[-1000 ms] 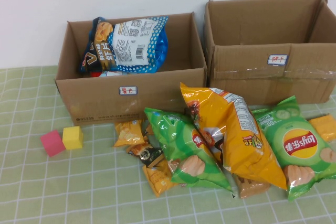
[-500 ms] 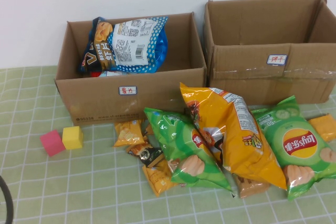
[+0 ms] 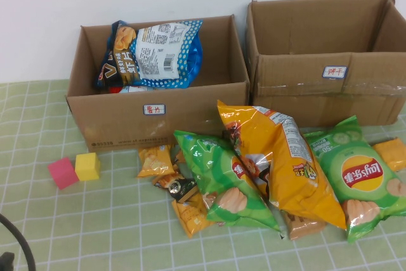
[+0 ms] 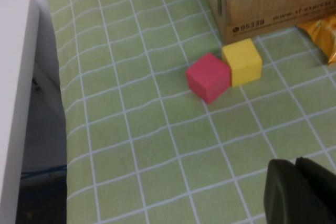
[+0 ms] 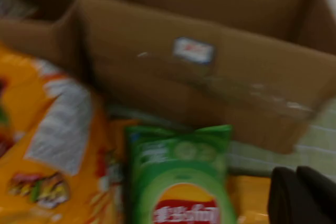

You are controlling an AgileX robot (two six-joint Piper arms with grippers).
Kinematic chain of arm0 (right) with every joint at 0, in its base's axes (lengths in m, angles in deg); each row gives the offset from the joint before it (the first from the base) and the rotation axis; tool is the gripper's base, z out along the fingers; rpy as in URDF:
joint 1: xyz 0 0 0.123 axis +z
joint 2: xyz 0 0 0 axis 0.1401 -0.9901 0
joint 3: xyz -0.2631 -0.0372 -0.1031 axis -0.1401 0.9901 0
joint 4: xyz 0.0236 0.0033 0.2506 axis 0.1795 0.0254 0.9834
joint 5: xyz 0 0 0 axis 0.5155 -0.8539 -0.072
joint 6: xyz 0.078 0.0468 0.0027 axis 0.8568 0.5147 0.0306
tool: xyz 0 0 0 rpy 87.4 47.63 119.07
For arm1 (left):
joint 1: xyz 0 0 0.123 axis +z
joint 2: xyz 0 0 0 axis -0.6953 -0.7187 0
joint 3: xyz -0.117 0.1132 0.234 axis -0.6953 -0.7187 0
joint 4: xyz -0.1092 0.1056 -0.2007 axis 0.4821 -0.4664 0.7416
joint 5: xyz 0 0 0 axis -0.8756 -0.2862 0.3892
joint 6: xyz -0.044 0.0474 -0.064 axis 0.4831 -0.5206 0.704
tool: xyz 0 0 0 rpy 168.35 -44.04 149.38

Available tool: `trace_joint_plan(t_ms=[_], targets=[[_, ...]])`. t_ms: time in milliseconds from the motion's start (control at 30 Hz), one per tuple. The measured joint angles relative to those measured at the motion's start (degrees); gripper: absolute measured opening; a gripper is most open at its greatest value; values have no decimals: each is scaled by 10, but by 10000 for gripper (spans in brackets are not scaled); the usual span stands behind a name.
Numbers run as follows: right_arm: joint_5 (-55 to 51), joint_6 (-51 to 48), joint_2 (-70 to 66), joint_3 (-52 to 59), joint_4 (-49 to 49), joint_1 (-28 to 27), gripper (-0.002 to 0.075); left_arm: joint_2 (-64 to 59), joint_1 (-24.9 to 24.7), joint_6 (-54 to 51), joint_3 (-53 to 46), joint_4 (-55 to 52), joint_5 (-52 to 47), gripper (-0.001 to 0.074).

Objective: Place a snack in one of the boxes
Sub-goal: Pick up the potato chip

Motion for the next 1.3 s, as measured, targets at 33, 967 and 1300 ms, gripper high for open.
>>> trace_joint_plan(t_ms=[33,967,1300], targets=[[-2,-14,-15,-6,0,19,2,0,0,0,0,3,3,-2],[-145,150,-500,-330,-26,172,538,0,0,-1,-11,20,20,-2],[-225,173,-490,-384,-28,172,220,0,0,-1,-14,24,31,-2]])
